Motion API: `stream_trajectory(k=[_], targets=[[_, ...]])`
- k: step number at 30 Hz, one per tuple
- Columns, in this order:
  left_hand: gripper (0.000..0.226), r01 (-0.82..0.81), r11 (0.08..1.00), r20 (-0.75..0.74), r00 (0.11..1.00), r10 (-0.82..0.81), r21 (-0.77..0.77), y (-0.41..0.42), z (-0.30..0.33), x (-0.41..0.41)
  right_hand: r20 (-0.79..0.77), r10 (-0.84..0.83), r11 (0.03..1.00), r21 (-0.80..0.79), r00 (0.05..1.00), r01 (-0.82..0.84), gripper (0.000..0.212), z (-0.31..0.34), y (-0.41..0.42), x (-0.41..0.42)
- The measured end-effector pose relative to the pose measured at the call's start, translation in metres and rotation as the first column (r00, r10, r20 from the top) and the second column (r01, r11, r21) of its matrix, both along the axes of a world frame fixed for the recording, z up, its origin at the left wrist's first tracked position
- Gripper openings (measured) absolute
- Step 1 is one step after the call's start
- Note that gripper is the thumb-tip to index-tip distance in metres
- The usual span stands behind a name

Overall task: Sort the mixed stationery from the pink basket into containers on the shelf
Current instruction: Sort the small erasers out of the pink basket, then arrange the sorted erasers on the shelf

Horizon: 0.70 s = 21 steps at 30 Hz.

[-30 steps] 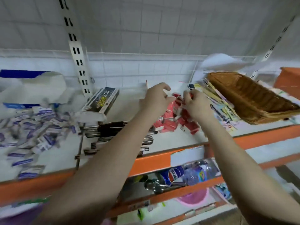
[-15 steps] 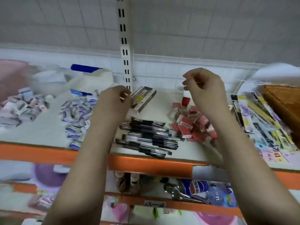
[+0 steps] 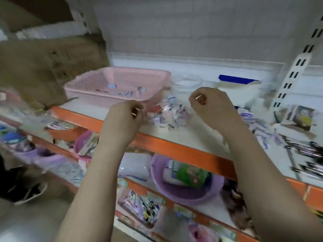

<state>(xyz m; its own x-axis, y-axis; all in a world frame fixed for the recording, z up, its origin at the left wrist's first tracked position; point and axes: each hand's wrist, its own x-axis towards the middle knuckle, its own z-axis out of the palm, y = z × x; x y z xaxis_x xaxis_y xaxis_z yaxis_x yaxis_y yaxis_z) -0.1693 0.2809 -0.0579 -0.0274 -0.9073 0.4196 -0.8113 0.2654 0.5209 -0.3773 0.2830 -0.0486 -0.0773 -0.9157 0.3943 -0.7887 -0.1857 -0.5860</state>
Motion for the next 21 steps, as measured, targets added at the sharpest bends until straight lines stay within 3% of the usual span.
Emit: stream_trajectory(k=[7,13,18,21], targets=[[0.019,0.051,0.998,0.148,0.988,-0.053,0.023,-0.081,0.031,0.109,-0.088,-0.003,0.996,0.092,0.996,0.011,0.017,0.03,-0.072,0.1],[0.024,0.06,0.996,0.236,0.969,-0.075,0.07,-0.161,0.041,0.148,-0.333,0.047,0.983,0.184,0.942,0.016,0.02,0.042,-0.15,0.135],[0.026,0.037,0.957,0.316,0.939,-0.131,0.286,-0.226,0.039,0.165,-0.48,0.146,0.96,0.281,0.865,-0.006,0.023,0.04,-0.219,0.163],[0.047,0.015,0.874,0.487,0.826,-0.284,0.485,-0.255,0.034,0.172,-0.561,0.264,0.902,0.431,0.785,0.004,0.046,0.031,-0.253,0.18]])
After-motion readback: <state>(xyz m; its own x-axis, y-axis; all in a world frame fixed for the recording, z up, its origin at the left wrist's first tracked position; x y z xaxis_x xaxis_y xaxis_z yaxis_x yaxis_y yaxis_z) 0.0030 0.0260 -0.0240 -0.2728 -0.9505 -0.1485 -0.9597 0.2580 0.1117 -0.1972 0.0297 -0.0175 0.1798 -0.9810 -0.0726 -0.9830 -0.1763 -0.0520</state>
